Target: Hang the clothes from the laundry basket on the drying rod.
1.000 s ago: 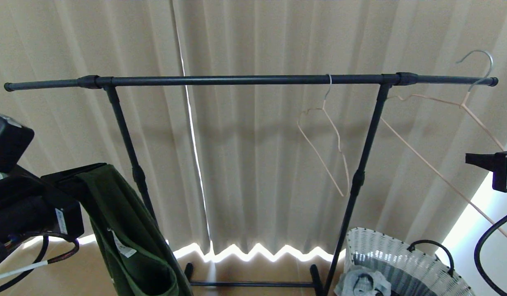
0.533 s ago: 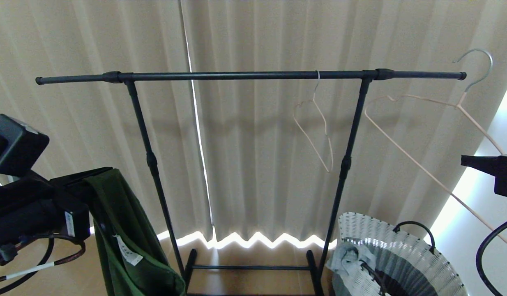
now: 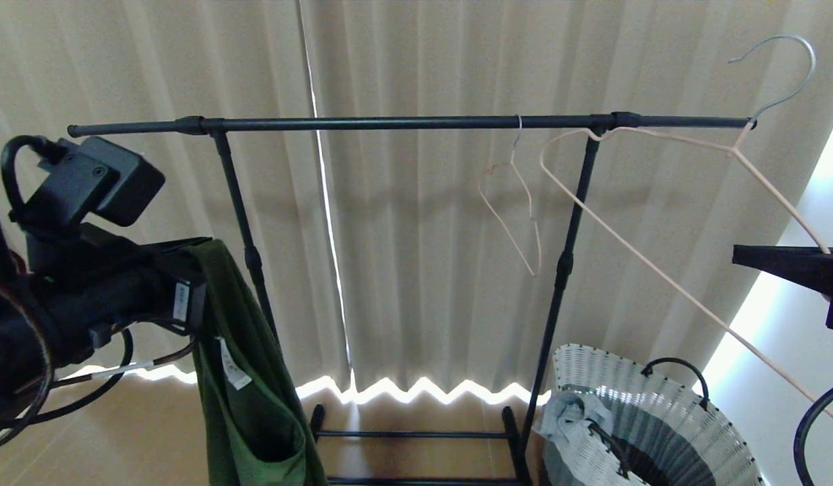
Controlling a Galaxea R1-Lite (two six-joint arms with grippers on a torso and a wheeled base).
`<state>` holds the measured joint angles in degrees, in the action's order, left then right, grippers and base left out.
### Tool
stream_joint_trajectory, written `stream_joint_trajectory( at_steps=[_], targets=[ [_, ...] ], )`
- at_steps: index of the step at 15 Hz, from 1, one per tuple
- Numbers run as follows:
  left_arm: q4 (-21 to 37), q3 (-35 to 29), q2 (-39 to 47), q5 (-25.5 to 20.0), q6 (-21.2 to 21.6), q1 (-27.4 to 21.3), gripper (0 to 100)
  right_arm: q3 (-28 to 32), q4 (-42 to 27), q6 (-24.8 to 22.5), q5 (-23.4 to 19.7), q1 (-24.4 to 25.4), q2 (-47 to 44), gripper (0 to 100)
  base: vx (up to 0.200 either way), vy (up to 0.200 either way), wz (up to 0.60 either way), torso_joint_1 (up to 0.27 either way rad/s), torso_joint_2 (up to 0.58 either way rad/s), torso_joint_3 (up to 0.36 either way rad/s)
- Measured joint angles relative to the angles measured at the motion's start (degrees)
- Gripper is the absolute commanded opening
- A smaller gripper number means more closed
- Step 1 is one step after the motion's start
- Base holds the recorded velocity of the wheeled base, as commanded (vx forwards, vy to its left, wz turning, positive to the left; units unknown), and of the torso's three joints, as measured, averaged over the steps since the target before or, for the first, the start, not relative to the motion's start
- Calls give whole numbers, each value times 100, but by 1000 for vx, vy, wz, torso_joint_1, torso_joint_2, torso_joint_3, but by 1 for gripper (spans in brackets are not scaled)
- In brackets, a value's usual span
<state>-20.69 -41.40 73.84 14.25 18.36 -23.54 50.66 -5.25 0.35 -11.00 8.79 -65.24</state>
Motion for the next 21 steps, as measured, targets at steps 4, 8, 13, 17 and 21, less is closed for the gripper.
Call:
stream_joint_trajectory(
  at_steps=[4, 8, 13, 17, 21],
  targets=[
    [6, -979, 885, 449, -218, -149, 0, -78, 347, 482, -28, 1182, 56, 0, 0, 0, 0, 0, 0, 0],
    [11, -1876, 1682, 772, -844, -239, 0, -502, 686, 712, -33, 2142, 22, 0, 0, 0, 0, 0, 0, 0],
    [5, -2781, 2500, 1200, -1246, -421, 0, -814, 777, 1176, -27, 3340, -22, 0, 0, 0, 0, 0, 0, 0],
    [-5, -2833, 2621, 1202, -1549, -813, 0, -775, 781, 1213, -9, 3660, -197, 0, 0, 0, 0, 0, 0, 0],
    [17, -2673, 2520, 1211, -1547, -986, 0, -778, 1217, 1218, 7, 3679, -435, 0, 0, 0, 0, 0, 0, 0]
  ],
)
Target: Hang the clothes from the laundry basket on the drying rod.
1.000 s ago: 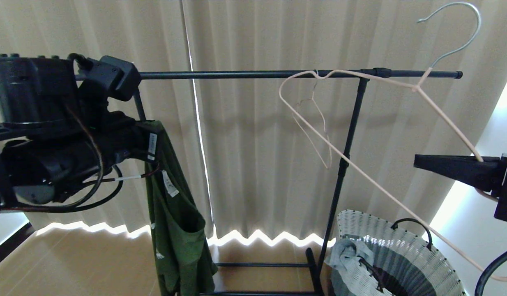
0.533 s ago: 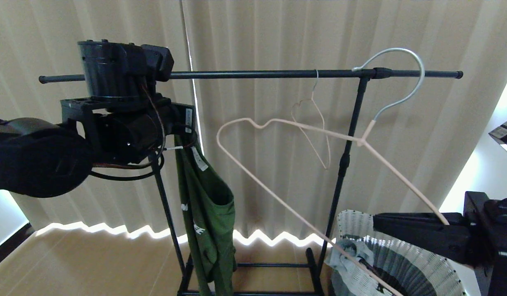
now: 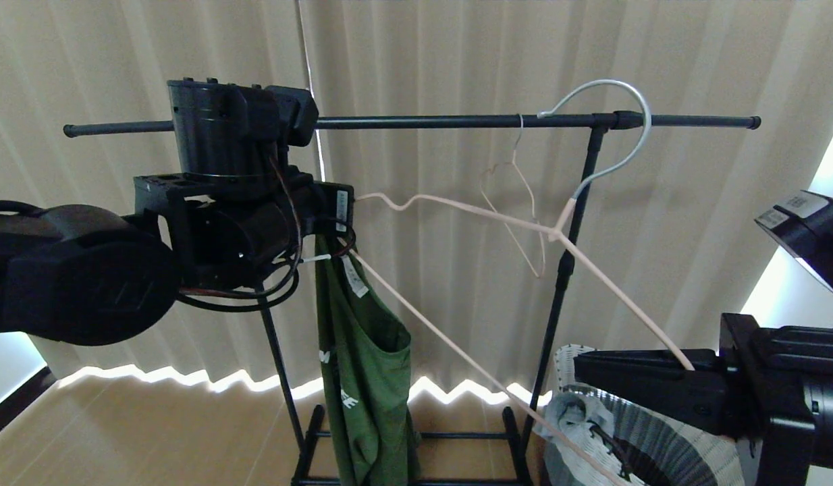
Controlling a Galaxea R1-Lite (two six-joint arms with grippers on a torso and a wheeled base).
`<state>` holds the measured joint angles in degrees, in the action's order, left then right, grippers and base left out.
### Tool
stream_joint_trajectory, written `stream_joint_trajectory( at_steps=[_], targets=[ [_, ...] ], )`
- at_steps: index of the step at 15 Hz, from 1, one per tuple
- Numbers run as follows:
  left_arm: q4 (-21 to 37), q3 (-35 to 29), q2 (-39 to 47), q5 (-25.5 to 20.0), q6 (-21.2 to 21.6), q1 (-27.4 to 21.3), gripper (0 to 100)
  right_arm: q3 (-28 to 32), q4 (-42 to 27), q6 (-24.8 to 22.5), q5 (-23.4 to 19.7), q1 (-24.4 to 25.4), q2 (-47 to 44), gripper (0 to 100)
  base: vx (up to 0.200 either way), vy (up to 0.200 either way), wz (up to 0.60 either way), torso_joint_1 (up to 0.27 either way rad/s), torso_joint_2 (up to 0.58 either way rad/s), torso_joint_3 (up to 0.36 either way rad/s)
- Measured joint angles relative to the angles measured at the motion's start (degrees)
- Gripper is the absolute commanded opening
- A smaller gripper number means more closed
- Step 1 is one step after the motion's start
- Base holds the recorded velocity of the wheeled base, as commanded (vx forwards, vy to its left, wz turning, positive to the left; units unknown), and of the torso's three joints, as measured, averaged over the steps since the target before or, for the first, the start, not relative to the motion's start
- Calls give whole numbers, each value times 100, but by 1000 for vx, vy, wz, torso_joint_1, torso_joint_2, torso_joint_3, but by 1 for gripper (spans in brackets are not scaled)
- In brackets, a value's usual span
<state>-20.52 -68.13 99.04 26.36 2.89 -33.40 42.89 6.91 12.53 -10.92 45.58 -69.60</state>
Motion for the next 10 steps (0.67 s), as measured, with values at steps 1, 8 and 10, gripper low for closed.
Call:
stream_joint_trajectory(
  at_steps=[1, 8, 10],
  targets=[
    [-1, 69, -61, 2, 0, -48, 0, -9, 30, 2, 6, 0, -72, 0, 0, 0, 0, 0, 0, 0],
    [27, 352, -391, 11, -7, -107, 0, 204, 727, 9, 23, -13, -929, 0, 0, 0, 0, 0, 0, 0],
    [32, 380, -466, 9, -5, -107, 0, 427, 770, 22, 37, -35, -1237, 0, 0, 0, 0, 0, 0, 0]
  ],
)
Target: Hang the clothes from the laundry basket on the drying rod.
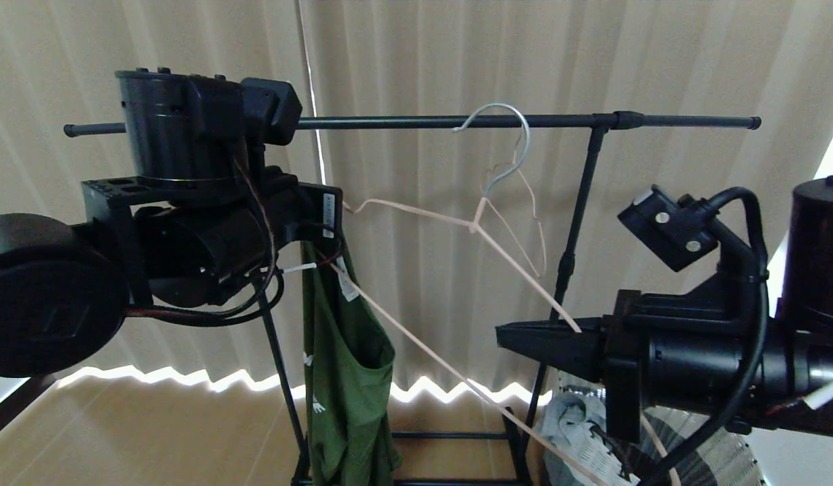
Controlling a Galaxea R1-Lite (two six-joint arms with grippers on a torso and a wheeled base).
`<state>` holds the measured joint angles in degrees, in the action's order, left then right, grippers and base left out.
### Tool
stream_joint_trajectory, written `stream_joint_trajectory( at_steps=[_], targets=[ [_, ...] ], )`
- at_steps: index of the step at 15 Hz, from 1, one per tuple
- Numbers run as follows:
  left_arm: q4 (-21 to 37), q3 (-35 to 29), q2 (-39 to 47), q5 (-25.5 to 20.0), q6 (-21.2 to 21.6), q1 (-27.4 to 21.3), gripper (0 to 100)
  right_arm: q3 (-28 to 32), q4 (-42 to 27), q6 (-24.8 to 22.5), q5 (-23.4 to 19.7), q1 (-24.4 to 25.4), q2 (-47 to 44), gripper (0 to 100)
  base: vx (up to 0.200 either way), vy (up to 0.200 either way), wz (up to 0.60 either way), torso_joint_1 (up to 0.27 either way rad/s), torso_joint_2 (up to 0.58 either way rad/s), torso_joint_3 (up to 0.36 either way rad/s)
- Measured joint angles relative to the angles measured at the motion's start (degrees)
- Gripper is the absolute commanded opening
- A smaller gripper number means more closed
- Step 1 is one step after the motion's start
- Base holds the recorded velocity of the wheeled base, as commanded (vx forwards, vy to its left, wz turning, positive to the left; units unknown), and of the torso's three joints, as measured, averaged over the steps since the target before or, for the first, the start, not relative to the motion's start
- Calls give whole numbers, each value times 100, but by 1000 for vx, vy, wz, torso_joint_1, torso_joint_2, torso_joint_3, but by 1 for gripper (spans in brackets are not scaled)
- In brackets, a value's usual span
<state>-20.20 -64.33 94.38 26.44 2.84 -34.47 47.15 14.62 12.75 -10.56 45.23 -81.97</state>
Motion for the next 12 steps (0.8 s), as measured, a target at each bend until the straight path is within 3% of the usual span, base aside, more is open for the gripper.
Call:
stream_joint_trajectory(
  at_steps=[4, 6, 8, 12],
  targets=[
    [-2, 132, -213, 0, 0, 7, 0, 588, 10, 141, 68, -6, -678, 0, 0, 0, 0, 0, 0, 0],
    [-11, 182, -299, -1, -9, 2, 0, 830, 35, 262, 328, -9, -996, 0, 0, 0, 0, 0, 0, 0],
    [-11, 238, -372, -11, -20, -2, 0, 952, 224, 336, 552, -9, -1261, 0, 0, 0, 0, 0, 0, 0],
    [-43, 345, -551, -77, -117, -179, 0, 1131, 500, 534, 610, -9, -1698, 0, 0, 0, 0, 0, 0, 0]
  ],
)
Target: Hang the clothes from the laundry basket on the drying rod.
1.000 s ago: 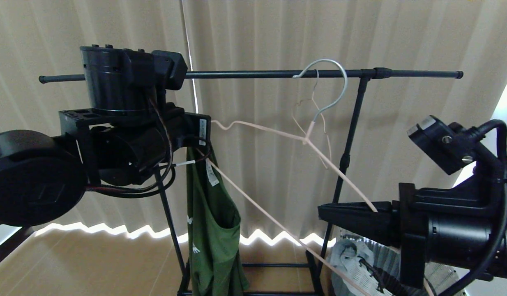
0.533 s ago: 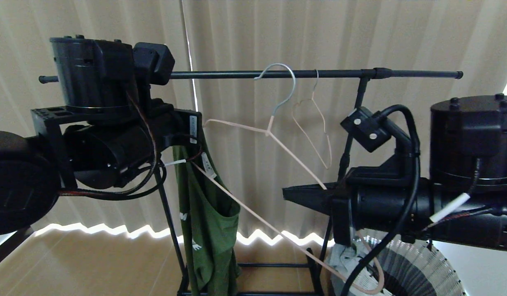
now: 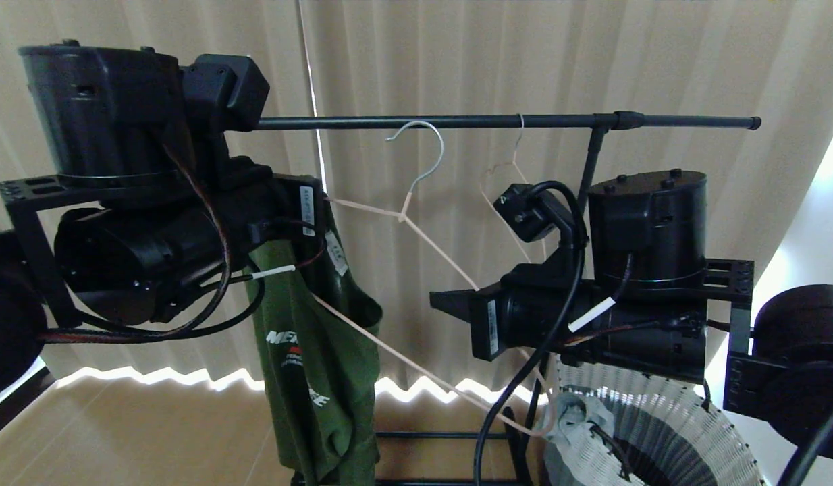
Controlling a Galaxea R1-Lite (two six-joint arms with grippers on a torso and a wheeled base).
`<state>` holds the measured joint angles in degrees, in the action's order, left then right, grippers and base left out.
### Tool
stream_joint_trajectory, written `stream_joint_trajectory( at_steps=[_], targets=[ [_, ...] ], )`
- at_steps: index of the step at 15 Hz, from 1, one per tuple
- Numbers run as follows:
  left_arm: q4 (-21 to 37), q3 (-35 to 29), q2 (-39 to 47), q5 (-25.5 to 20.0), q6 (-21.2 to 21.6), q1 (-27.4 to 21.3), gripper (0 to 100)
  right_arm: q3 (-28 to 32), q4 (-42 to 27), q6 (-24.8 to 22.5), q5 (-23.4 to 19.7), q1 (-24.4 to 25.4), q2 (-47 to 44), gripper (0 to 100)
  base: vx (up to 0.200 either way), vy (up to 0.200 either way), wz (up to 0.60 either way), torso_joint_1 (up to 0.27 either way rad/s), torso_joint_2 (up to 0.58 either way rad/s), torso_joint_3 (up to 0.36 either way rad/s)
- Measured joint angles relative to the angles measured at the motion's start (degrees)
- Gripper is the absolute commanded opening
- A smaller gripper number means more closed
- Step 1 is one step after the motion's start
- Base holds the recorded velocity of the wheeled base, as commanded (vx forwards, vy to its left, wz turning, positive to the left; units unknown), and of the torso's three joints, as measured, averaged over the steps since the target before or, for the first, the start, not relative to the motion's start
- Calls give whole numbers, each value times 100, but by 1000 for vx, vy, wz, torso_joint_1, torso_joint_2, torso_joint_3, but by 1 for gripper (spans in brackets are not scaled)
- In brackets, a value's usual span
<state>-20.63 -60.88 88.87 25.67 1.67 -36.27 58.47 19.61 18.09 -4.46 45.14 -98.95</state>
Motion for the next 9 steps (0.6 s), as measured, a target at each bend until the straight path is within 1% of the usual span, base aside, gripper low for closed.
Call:
stream_joint_trajectory(
  at_steps=[3, 5, 7, 9],
  targets=[
    [0, 7, -102, -230, -77, -249, 0, 211, 11, 65, 0, 2, -232, 0, 0, 0, 0, 0, 0, 0],
    [2, 13, -169, -371, -56, -301, 0, 245, 6, 79, 66, 0, -315, 0, 0, 0, 0, 0, 0, 0],
    [13, 9, -190, -369, -26, -152, 0, 197, -5, 104, 321, 2, -322, 0, 0, 0, 0, 0, 0, 0],
    [27, 0, -191, -369, 0, 188, 0, 107, -11, 101, 478, 0, -273, 0, 0, 0, 0, 0, 0, 0]
  ],
)
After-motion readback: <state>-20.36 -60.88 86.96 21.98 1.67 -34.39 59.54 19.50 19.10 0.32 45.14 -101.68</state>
